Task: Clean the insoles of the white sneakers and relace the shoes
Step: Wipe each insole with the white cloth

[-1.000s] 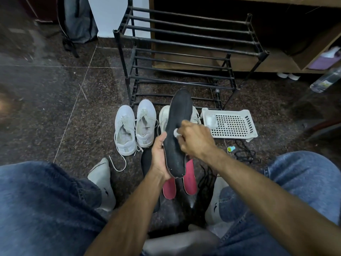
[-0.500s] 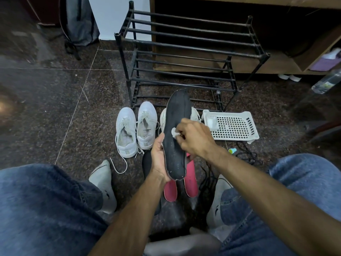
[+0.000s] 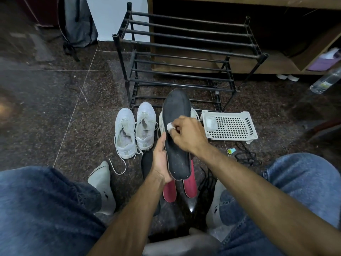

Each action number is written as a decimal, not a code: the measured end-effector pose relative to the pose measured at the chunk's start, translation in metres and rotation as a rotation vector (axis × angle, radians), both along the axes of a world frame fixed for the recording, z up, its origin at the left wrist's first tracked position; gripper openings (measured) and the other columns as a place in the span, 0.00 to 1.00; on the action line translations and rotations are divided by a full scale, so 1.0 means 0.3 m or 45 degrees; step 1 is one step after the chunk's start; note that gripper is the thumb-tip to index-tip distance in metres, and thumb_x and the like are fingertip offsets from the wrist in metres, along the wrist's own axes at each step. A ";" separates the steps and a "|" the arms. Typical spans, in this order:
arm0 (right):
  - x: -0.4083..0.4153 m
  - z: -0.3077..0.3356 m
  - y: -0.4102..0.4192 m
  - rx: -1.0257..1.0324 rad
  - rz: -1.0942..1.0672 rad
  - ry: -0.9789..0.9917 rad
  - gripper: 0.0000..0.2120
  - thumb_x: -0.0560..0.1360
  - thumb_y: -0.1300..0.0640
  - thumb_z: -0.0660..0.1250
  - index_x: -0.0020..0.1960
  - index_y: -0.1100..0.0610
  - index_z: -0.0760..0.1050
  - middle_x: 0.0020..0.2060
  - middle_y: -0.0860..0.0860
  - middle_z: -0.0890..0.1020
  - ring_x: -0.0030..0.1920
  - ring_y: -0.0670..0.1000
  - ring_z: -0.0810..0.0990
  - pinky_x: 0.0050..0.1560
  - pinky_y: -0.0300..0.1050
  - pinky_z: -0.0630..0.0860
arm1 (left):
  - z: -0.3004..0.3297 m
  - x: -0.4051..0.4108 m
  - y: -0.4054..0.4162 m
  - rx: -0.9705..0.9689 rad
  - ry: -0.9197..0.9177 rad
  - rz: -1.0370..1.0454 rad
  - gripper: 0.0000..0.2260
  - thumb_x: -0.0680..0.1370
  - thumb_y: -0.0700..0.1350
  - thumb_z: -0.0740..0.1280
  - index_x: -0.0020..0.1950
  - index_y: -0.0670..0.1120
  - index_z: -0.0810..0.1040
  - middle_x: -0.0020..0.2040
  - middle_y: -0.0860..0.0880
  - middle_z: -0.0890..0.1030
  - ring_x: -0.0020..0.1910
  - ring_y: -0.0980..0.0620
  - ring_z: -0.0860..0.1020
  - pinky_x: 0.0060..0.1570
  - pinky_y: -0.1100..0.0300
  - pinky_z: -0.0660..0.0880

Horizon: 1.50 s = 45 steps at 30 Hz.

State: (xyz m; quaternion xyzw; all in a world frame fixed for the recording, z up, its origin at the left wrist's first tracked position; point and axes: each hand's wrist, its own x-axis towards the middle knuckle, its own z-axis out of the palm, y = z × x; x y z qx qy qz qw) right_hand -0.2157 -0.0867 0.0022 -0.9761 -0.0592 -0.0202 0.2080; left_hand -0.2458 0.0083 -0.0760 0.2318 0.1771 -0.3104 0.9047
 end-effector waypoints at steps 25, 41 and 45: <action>-0.167 -0.066 -0.057 -0.153 0.301 0.112 0.11 0.78 0.55 0.61 0.59 0.51 0.75 0.52 0.48 0.77 0.48 0.56 0.79 0.47 0.51 0.76 | -0.029 0.015 0.015 -0.079 -0.020 -0.040 0.36 0.72 0.62 0.66 0.72 0.39 0.70 0.70 0.39 0.72 0.70 0.43 0.70 0.72 0.47 0.63; -0.216 -0.094 -0.066 -0.024 0.488 0.616 0.09 0.74 0.58 0.68 0.53 0.52 0.83 0.48 0.45 0.83 0.48 0.47 0.80 0.52 0.43 0.75 | -0.052 0.031 0.048 0.042 -0.003 0.108 0.30 0.74 0.57 0.61 0.65 0.35 0.76 0.64 0.38 0.78 0.64 0.42 0.76 0.70 0.46 0.64; -0.125 -0.140 -0.132 0.452 0.167 0.886 0.04 0.73 0.64 0.72 0.47 0.61 0.83 0.31 0.46 0.80 0.26 0.40 0.76 0.26 0.32 0.71 | -0.089 0.009 0.055 0.363 0.093 0.056 0.21 0.77 0.49 0.61 0.61 0.36 0.77 0.51 0.38 0.82 0.48 0.42 0.81 0.56 0.48 0.76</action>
